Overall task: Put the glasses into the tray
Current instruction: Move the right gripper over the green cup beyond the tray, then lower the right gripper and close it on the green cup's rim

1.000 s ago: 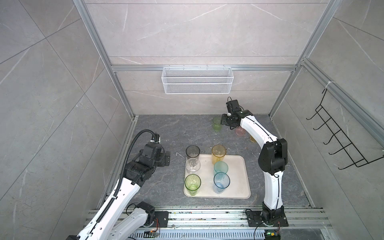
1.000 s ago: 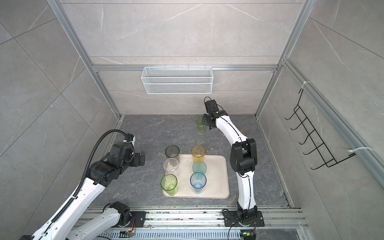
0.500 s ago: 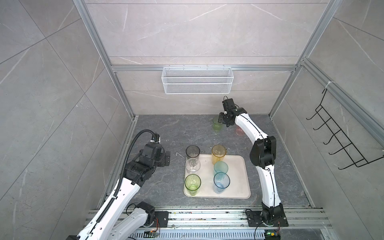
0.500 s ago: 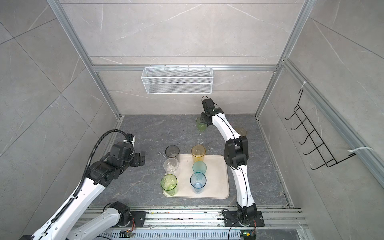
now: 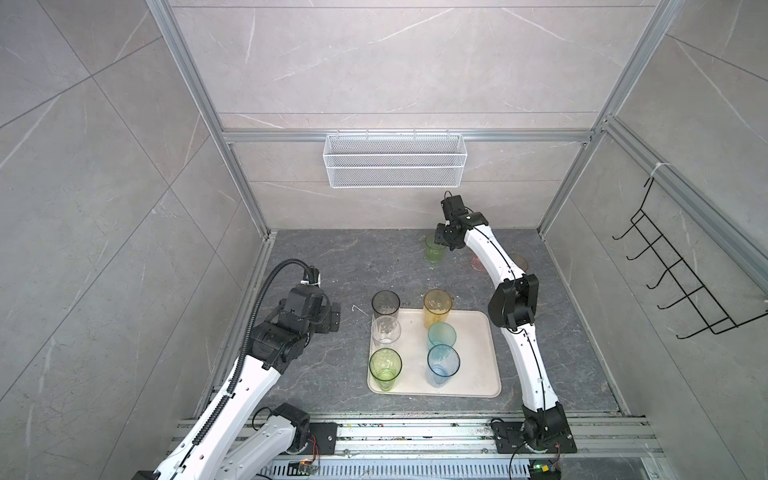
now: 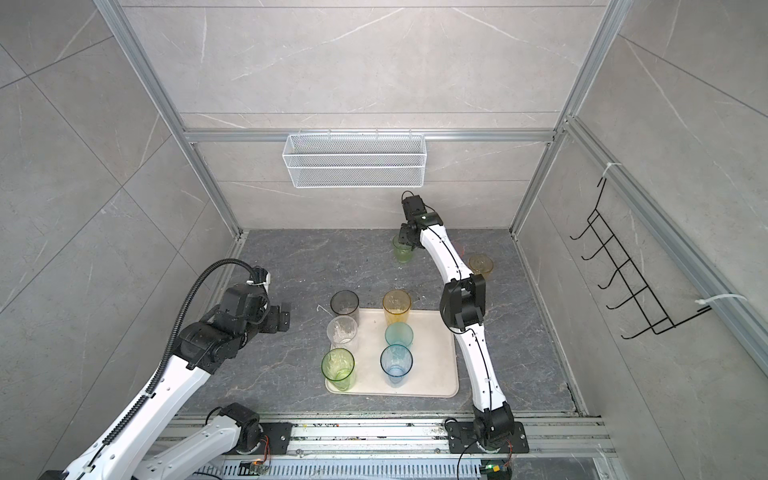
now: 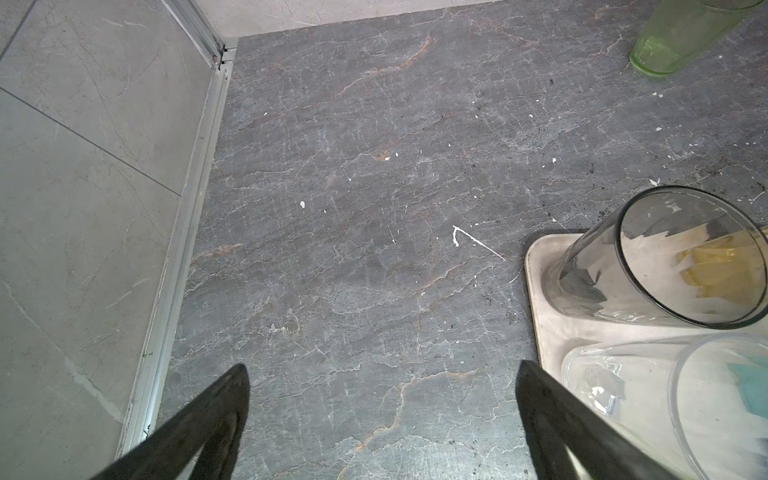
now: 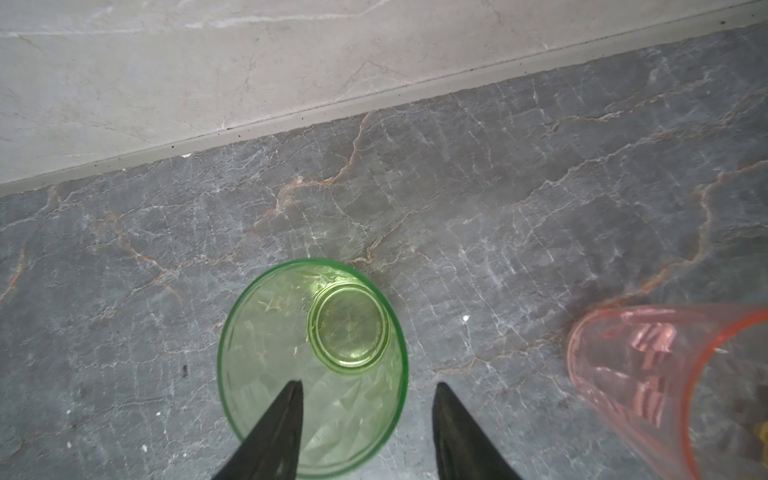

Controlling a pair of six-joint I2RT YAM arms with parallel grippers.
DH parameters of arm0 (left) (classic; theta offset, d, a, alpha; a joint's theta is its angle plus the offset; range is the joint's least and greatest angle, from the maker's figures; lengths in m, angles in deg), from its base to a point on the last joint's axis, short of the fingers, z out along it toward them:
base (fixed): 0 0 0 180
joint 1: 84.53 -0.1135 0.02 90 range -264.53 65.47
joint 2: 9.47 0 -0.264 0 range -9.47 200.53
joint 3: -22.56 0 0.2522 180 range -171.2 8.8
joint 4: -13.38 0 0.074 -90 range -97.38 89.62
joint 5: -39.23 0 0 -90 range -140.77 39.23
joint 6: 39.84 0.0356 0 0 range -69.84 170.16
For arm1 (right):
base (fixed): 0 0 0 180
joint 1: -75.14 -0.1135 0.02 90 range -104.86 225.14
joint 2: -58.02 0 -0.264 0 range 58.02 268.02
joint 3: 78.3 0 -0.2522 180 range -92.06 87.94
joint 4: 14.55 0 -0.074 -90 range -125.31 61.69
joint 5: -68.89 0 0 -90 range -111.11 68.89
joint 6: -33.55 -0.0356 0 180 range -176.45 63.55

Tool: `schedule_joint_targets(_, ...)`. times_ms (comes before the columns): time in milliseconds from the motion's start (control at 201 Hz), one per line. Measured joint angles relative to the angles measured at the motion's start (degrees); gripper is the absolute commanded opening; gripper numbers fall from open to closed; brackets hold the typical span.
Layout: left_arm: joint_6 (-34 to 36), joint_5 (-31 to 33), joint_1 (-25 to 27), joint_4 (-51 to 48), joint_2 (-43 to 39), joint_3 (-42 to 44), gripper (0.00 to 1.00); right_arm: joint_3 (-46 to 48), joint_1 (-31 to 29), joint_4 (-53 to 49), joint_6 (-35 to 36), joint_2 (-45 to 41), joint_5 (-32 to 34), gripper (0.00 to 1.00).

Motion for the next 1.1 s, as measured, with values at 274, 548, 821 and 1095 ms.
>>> schedule_joint_targets(274,0.00,-0.02,0.00,0.02,0.02,0.00,1.00,-1.07,0.50,-0.96,-0.04,1.99,-0.83,0.47)
schedule_joint_targets(548,0.00,0.00,0.00,0.00,0.04,0.00,1.00,-2.01,0.98,-1.40,0.00,3.48,-1.92,0.35)
schedule_joint_targets(821,0.00,0.02,0.00,0.00,0.07,0.00,1.00,-2.32,1.25,-1.40,0.00,3.61,-3.19,0.25)
schedule_joint_targets(1095,0.00,0.02,0.00,0.00,0.07,0.00,1.00,-3.21,1.51,-1.40,-0.02,3.82,-4.55,0.18)
